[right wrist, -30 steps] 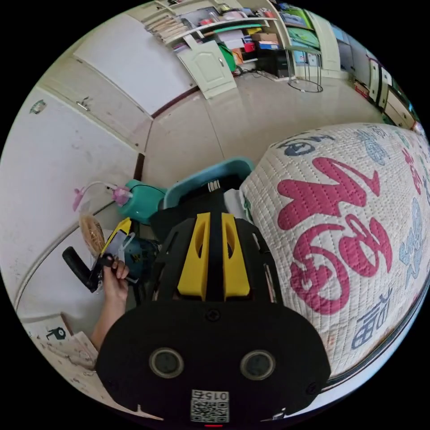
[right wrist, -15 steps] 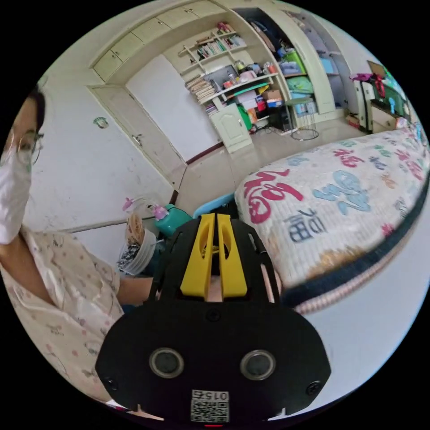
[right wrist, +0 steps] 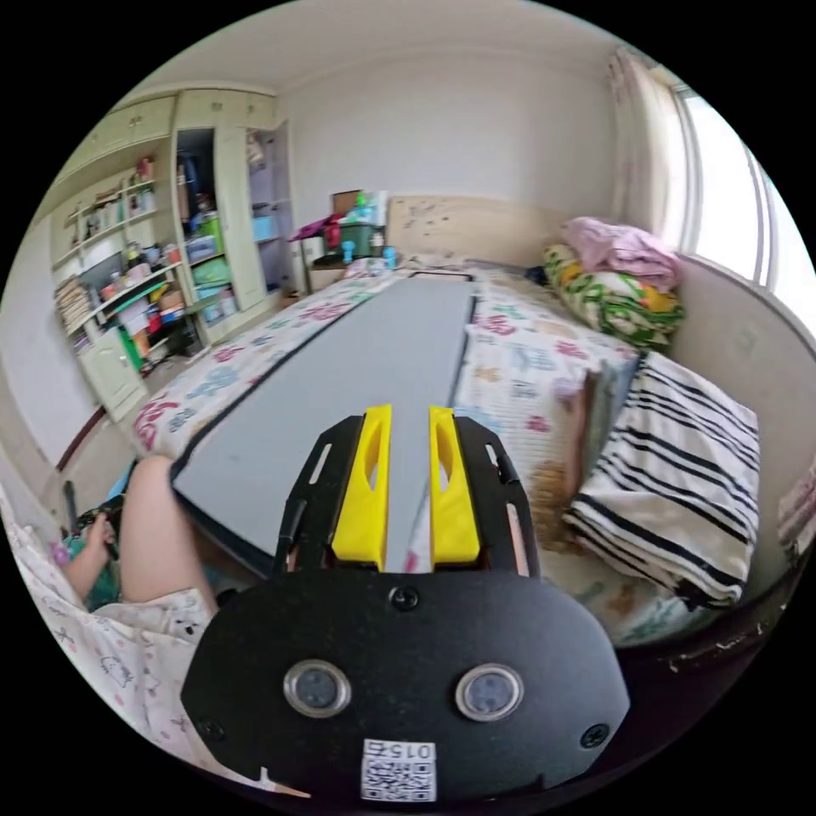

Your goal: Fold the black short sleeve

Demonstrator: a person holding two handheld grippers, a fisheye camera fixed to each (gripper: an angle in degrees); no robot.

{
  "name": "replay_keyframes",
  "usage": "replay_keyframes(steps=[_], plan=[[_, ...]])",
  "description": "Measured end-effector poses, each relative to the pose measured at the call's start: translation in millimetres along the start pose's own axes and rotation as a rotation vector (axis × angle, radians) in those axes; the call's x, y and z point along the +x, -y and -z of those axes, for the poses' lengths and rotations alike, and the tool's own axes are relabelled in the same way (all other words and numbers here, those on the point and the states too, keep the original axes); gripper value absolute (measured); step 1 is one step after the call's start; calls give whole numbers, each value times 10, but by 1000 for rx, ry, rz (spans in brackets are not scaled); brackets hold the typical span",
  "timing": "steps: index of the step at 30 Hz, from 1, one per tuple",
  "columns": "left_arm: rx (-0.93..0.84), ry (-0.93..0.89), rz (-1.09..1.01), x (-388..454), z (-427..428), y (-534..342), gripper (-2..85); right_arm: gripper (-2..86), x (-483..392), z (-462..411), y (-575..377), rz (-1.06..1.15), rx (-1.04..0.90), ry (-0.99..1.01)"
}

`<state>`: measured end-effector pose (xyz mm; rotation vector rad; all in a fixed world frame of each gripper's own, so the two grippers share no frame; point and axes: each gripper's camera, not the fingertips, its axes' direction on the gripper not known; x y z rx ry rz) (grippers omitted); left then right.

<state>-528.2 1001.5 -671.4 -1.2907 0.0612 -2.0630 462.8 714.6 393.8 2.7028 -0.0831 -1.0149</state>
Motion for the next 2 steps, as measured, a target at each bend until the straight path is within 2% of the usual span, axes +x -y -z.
replay_keyframes(steps=[2], plan=[[100,10,-78,712,232,229,80,81,467,166,178,-43,19,-116]])
